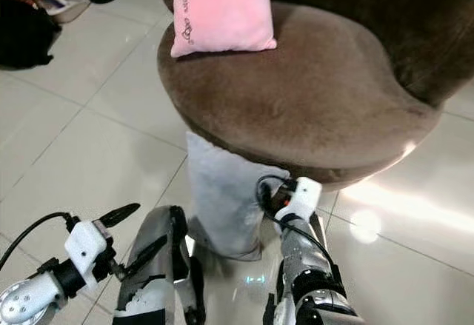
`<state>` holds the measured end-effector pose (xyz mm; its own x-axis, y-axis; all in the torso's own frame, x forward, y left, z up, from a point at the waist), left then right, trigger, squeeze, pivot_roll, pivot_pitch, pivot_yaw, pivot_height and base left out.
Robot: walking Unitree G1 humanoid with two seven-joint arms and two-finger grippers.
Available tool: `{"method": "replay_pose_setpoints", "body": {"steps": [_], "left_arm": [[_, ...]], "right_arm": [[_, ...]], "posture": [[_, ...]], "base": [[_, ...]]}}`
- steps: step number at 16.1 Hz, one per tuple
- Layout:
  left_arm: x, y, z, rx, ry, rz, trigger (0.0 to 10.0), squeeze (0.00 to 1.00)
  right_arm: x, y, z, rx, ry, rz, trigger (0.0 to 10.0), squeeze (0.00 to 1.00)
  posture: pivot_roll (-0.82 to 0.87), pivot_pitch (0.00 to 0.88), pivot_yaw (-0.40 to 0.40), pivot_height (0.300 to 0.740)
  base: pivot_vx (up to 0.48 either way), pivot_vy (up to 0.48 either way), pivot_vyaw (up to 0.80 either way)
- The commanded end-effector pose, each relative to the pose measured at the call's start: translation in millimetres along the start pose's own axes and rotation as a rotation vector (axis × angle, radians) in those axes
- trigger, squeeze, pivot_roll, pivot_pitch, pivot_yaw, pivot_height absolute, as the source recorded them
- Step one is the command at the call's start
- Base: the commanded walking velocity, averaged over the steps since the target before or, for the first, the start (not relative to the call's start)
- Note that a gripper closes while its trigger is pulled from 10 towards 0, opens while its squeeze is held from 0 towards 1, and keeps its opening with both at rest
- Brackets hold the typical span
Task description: Move the pillow to the sofa from floor
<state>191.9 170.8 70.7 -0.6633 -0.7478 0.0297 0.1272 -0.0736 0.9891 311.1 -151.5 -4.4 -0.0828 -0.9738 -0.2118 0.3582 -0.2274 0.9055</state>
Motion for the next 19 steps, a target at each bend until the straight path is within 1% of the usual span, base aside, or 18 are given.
{"method": "replay_pose_setpoints", "body": {"steps": [1,2,3,4,5,8,9,10,11,12,13,17,19], "left_arm": [[2.9,-6,6.9,-0.005,-0.008,0.02,10.0,0.0],[7.1,-11,9.6,0.0,-0.021,0.035,10.0,0.0],[7.9,-12,10.3,-0.001,-0.023,0.035,10.0,0.0],[3.3,-3,6.2,0.013,-0.033,0.032,10.0,0.0],[-1.2,10,1.2,0.028,-0.052,0.026,10.0,0.0],[-0.9,12,2.3,0.033,-0.075,0.023,10.0,0.0],[-0.7,13,2.1,0.032,-0.081,0.022,10.0,0.0],[-1.1,12,2.0,0.016,-0.09,0.029,10.0,0.0],[-0.9,13,1.5,0.009,-0.094,0.03,10.0,0.0],[-1.2,15,1.0,0.009,-0.096,0.029,10.0,0.0],[-1.9,17,0.9,0.011,-0.097,0.028,10.0,0.0],[-3.4,20,2.5,0.009,-0.1,0.026,10.0,0.0],[-2.8,19,4.6,-0.008,-0.108,0.028,10.0,0.0]], "right_arm": [[4.1,0,2.0,0.036,-0.034,-0.039,10.0,1.0],[11.7,12,1.5,0.109,-0.066,-0.082,10.0,1.0],[13.2,14,1.3,0.121,-0.072,-0.092,10.0,1.0],[12.8,19,-0.4,0.145,-0.062,-0.112,10.0,1.0],[7.9,24,-3.5,0.16,-0.032,-0.123,10.0,1.0],[-14.9,24,-7.8,0.144,0.08,-0.119,10.0,1.0],[-20.3,23,-8.0,0.137,0.109,-0.116,10.0,1.0],[-36.4,16,-7.6,0.092,0.191,-0.078,10.0,1.0],[-40.2,12,-6.9,0.076,0.207,-0.062,10.0,0.82],[-41.6,9,-6.2,0.063,0.209,-0.052,10.0,0.42],[-43.2,7,-5.8,0.058,0.21,-0.047,10.0,0.0],[-48.8,6,-5.5,0.065,0.195,-0.042,10.0,0.0],[-53.5,-1,-4.7,0.024,0.155,0.006,10.0,0.0]], "posture": [[0.32,0.315,0.141,0.536],[0.32,0.318,0.142,0.536],[0.32,0.319,0.143,0.536],[0.33,0.322,0.145,0.536],[0.33,0.323,0.146,0.536],[0.34,0.316,0.145,0.536],[0.34,0.315,0.144,0.536],[0.33,0.314,0.146,0.536],[0.34,0.313,0.147,0.536],[0.34,0.311,0.147,0.536],[0.34,0.31,0.148,0.536],[0.34,0.306,0.15,0.536],[0.35,0.306,0.155,0.536]], "base": [[0.0,0.0,0.0],[0.0,0.0,0.0],[0.0,0.0,0.0],[0.0,0.0,0.0],[0.0,0.0,0.0],[0.0,0.0,0.0],[0.0,0.0,0.0],[0.0,0.0,0.0],[0.0,0.0,0.0],[0.0,0.0,0.0],[0.0,0.0,0.0],[0.0,0.0,0.0],[0.0,0.0,0.0]]}}
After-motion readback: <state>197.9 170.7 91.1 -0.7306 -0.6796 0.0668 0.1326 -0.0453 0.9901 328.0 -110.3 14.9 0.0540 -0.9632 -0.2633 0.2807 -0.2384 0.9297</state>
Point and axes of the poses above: a point about 5 cm out from each wrist's last joint towards the gripper, its own z axis pointing back from the gripper into the wrist, its own y axis along the axis of the wrist's last joint, x = y × z, the point moved 2 cm from there along -z, pointing out of the wrist towards the gripper, and after that the axes turned 13 degrees about z, right-handed, at the moved point
